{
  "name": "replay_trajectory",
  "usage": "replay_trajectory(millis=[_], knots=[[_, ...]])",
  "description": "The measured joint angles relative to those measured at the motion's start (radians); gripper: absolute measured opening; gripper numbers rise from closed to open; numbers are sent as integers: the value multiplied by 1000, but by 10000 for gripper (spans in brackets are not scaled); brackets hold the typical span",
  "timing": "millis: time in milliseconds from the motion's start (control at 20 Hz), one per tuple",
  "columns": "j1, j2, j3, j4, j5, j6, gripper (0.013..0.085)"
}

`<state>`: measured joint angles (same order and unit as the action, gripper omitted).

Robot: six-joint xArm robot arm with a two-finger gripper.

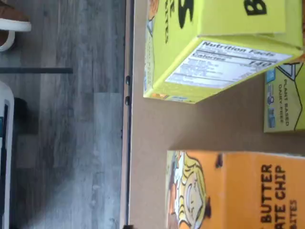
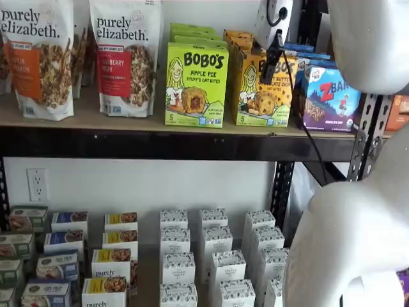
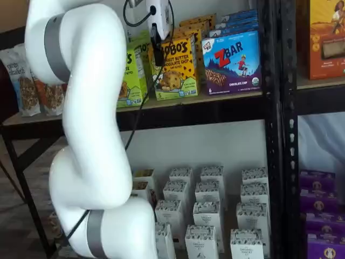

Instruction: Pick up the orange box on the top shelf, the fifth box from the left

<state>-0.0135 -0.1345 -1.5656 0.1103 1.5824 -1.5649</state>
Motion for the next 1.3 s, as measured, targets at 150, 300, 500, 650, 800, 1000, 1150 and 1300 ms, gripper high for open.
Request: replay_trajectory(millis=[150,300,500,650,800,1000,1150,1300], knots=[[0,-4,9,4,-9,0,730],[1,-7,14,4,-13,1,690],[0,-8,16,3,-13,0,610],[0,-9,19,3,-15,-1,530],[-1,-9,18,4,-15,-1,530],[1,-6,13,-2,-10,0,530],[1,-7,15,0,-14,0,530],[0,-7,14,1,-14,-1,530]])
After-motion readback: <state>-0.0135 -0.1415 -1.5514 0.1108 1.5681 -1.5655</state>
